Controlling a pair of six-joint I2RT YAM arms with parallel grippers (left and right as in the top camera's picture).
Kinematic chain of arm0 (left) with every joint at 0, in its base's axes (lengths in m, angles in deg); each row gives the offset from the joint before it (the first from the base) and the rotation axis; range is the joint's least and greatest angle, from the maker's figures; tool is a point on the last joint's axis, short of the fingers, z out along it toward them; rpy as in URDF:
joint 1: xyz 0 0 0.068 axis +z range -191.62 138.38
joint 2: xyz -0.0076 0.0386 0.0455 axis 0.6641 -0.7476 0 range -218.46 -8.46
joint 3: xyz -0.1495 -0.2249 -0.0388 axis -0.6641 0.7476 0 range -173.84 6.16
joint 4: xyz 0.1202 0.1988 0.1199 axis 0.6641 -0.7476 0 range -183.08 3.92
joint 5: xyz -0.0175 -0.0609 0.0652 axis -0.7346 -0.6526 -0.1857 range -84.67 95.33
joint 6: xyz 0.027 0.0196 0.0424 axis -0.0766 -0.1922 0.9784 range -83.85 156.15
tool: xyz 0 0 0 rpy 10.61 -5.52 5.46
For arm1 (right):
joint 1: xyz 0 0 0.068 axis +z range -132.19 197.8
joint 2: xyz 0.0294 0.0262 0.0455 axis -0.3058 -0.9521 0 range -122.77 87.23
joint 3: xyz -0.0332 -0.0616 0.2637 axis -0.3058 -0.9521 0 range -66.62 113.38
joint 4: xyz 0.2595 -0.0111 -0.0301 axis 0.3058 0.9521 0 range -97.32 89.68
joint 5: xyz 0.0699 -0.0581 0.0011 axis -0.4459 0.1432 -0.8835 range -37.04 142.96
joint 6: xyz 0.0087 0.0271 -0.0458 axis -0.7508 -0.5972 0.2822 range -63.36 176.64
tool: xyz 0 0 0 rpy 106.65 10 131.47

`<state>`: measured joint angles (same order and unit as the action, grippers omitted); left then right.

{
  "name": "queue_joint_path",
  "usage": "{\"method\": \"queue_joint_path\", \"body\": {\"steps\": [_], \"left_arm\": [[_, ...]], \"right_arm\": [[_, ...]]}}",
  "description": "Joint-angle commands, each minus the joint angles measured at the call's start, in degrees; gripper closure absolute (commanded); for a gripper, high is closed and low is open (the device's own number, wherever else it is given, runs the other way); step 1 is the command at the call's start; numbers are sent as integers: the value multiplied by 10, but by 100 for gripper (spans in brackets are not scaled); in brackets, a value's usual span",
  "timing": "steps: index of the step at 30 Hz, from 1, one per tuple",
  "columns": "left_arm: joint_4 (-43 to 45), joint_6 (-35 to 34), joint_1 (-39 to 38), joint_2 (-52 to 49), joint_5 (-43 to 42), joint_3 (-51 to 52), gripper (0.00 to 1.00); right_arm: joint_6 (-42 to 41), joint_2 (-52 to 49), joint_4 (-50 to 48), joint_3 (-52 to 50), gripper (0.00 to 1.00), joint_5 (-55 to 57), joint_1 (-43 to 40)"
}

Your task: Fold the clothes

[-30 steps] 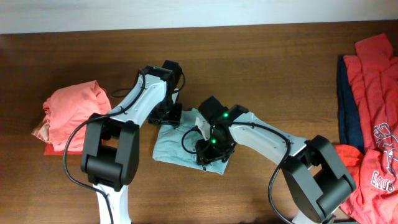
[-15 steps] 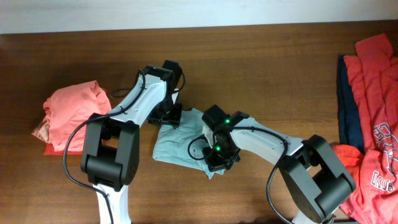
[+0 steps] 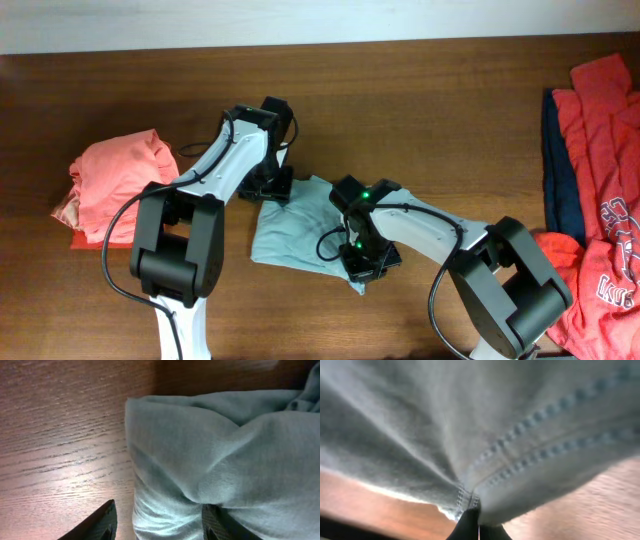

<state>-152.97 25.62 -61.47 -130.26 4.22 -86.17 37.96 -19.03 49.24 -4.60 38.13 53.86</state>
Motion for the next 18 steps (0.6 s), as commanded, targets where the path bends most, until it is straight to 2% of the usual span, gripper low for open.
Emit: {"method": "queue_joint_path", "body": {"steps": [1, 5, 12, 18], "left_arm": [[-13, -1, 0, -6, -6, 5, 46], [-55, -1, 0, -6, -7, 5, 47], [-133, -2, 0, -6, -7, 5, 56], [-149, -8, 0, -6, -7, 5, 60]], "right_arm": [[-14, -2, -6, -3, 96, 46, 2], [-14, -2, -26, -3, 95, 57, 1], [-18, -2, -38, -2, 94, 96, -49], [3, -2, -41, 18, 83, 117, -123]]}}
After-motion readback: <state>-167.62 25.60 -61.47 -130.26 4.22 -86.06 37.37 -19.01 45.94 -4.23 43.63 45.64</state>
